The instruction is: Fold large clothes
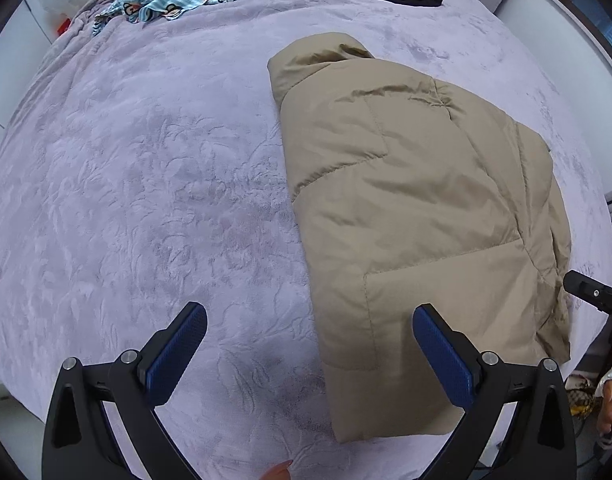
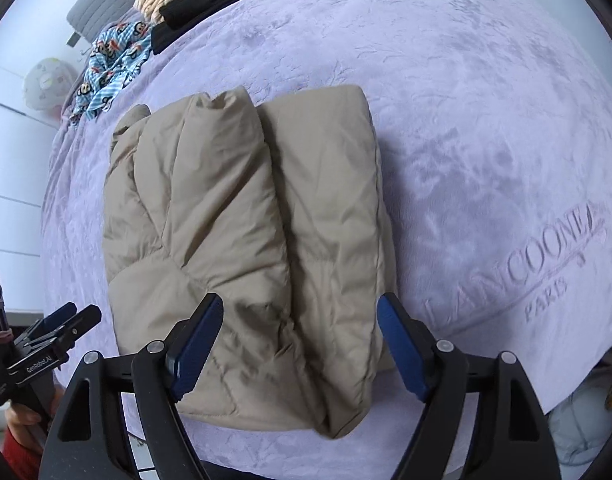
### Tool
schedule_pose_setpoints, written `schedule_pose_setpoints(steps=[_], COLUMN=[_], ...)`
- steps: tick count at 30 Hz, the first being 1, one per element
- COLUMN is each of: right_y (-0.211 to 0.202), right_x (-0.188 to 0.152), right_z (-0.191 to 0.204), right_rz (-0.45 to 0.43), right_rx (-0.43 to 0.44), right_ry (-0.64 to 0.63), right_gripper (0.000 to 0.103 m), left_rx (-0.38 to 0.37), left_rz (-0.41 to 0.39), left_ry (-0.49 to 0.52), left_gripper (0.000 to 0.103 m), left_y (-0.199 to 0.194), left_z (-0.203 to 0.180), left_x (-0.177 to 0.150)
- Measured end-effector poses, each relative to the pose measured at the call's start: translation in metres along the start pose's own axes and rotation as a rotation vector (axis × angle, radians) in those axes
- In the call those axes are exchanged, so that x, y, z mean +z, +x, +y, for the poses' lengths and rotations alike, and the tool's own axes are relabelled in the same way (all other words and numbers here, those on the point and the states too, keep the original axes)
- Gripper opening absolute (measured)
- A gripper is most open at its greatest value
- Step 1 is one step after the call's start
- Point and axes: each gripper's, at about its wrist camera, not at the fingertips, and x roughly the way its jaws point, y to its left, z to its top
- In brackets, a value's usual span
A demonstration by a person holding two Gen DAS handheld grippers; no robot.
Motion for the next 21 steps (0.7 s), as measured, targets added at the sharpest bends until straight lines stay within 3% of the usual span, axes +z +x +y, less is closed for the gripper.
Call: schedule_pose_setpoints(steps=[11,21], right_y=[0.012,0.03], right_x=[0.038,0.047], right_z=[-0.021,-0.026], right_rz=[0.031,0.09], right_rx=[0.002,0.043], right_ry=[-0.05,-0.089], right_gripper=[0.084,0.084], left_rx=[0.032,-0.061], left_rz=[0.027,0.062], left_ry=[-0.042,-0.07], left_gripper=[0.103,0.103], left_y=[0.011,0.027], left_z=[-0.014,-0.013], left_x=[0.015,0.024])
